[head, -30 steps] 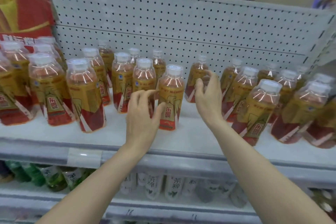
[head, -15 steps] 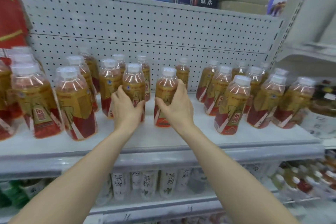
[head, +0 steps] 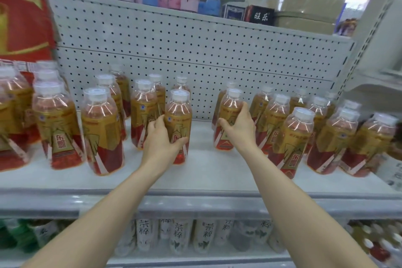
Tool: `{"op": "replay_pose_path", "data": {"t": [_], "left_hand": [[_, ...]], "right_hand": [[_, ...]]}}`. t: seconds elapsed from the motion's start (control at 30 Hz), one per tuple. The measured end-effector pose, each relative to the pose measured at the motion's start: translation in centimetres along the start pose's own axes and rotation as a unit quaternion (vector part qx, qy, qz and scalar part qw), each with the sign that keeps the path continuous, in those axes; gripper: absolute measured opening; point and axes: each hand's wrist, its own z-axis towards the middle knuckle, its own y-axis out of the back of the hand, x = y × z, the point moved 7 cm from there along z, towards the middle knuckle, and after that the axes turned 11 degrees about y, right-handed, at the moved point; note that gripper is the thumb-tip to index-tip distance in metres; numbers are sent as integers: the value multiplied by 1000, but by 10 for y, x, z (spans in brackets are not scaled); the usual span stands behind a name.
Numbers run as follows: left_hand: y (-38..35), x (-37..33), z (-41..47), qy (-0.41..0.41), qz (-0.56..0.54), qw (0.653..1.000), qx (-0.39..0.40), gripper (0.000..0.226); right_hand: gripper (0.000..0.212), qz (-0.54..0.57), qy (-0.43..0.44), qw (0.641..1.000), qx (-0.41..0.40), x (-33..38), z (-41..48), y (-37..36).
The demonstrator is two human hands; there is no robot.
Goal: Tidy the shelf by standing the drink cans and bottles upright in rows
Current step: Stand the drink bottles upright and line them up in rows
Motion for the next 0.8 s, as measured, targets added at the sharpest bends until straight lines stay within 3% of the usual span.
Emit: {"op": "replay_pose_path", "data": {"t": [0.23,0.33,0.43,0.57,0.67,0.8], "left_hand": [[3,1,7,-9,3,1000,9,92],[7,-13,12,-38,-22,999,-1,91],[8,-23,20,-60,-38,997,0,86],[6,-22,26,-70,-45,997,6,82],[8,-20,28,-68,-42,997,9,84],[8,-19,28,-80,-46,996,11,78]], "right_hand": [[86,37,-24,999,-19,7,24,25],[75,22,-3,999,-32,24,67,48],[61,-36,-15,997,65,36,106,49],[45,-70,-82,969,222,34,132,17],[33,-78,-121,964,223,19,144,2],[30,-99,-110,973,176,14,150,0]]}}
